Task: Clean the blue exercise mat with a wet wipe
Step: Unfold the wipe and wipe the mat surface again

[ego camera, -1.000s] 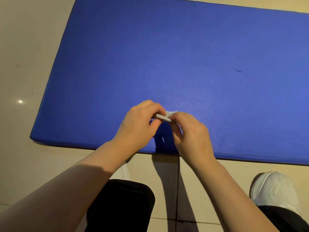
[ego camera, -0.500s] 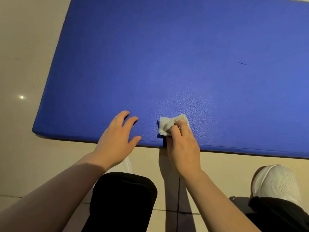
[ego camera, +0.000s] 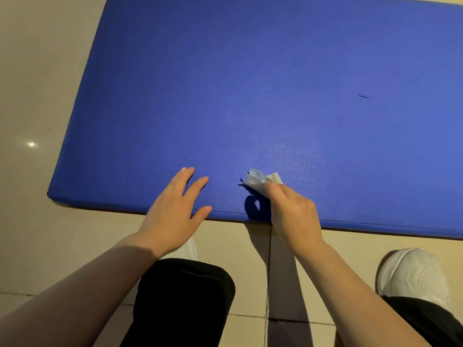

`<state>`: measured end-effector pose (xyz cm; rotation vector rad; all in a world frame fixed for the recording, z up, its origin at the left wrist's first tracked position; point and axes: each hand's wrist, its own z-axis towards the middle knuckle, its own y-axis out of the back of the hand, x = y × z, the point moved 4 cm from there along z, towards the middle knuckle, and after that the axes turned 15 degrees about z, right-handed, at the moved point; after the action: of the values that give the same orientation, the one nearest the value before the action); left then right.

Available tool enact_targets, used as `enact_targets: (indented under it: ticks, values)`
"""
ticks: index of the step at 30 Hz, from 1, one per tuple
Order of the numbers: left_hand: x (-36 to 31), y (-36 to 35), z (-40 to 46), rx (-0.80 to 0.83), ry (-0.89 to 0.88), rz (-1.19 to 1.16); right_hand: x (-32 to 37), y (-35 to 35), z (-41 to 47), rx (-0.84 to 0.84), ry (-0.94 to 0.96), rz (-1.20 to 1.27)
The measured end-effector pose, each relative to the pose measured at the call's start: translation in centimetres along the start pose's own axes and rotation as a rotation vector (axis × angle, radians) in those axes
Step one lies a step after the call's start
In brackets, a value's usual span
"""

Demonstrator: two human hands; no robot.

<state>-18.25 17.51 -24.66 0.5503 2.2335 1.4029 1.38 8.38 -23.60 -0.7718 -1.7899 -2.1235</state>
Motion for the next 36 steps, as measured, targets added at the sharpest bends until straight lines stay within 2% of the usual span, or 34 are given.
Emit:
enact_targets:
  ticks: [7,13,17,19,22,24,26,30,32,34,36]
  values:
    - [0.0,0.3,0.2,-0.019,0.022,-0.048,-0.4,-0.7,-1.1,0.027,0.048,0.096]
    - [0.1,-0.2,0.1,-0.02,-0.013,0.02,1.4,-4.4,-3.7,0.25,0.083,0.042]
    - [0.4,-0.4,0.0,-0.036,-0.055,0.019,1.7,-4.6,-3.0,0.295,0.173,0.011]
    - [0.9,-0.4,-0.1,-0.051,-0.083,0.04,-1.5,-2.3,-1.3,0.218,0.045,0.036]
    - [2.2,-0.7,-0.8,-0.037,-0.097,0.129,-7.9,1.8,-1.5,-0.034,-0.408,-0.043]
    - [2.6,-1.0,-1.0,-0.033,-0.105,0.185,-7.9,1.5,-2.3,-0.065,-0.567,-0.068]
    - [2.3,-0.9,-1.0,-0.067,-0.092,0.205,-3.9,-1.1,-2.5,-0.036,-0.483,-0.028]
    - [1.8,-0.7,-0.5,-0.158,-0.064,0.192,6.5,-7.8,-2.1,0.194,0.023,0.097]
    - [1.9,-0.6,-0.5,-0.183,-0.059,0.188,7.6,-8.7,-1.6,0.29,0.16,0.075]
    - [2.2,-0.4,-0.8,-0.187,-0.027,0.15,5.0,-7.4,-0.8,0.292,0.152,0.048]
    - [2.7,-0.8,-1.4,-0.194,0.031,0.119,0.2,-4.8,-0.3,0.256,0.011,-0.009]
